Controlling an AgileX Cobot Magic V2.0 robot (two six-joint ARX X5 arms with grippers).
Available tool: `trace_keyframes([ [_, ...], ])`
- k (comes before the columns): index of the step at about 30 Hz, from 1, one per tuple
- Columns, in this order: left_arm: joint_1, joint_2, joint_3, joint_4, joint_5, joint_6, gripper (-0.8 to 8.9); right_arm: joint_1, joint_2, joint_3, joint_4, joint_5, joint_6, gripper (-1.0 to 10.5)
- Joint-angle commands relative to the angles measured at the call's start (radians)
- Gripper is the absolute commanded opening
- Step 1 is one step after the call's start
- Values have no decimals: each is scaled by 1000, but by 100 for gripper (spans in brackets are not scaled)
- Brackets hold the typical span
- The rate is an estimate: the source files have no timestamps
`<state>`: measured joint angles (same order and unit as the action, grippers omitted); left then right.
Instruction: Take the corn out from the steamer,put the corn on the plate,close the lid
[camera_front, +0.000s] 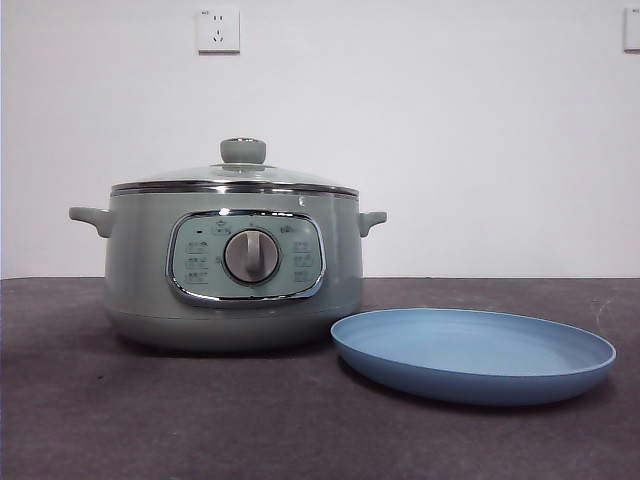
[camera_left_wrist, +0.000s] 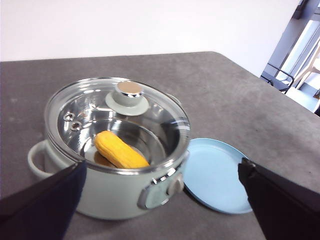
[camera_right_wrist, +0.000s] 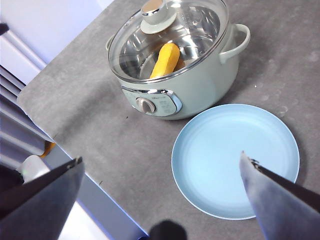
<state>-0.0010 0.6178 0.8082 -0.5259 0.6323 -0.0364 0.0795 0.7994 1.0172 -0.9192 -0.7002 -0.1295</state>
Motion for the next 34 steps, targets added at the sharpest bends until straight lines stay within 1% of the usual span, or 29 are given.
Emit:
trace_keyframes([
  [1,-9,86,43,66,1,13,562,3,13,2,6,0,2,568],
  [5,-47,234,114,148,-14,15,562,3,34,2,6,0,2,567],
  [9,-105,396,206,213,-60,18,562,3,54,2,6,-1,2,567],
  [11,-137,470,252,229,-87,40,562,3,60,2,6,0,2,567],
  [14,-185,580,320,254,-152,87,562,3,69,2,6,0,2,567],
  [17,-227,675,366,293,-189,94,562,3,71,2,6,0,2,567],
  [19,-250,735,389,323,-192,94,562,3,71,2,6,0,2,567],
  [24,-300,843,392,425,-262,94,561,3,71,2,5,0,2,567],
  [27,-317,892,392,450,-276,94,561,3,71,2,6,0,2,567],
  [34,-350,976,392,473,-347,93,561,3,71,2,6,0,2,567],
])
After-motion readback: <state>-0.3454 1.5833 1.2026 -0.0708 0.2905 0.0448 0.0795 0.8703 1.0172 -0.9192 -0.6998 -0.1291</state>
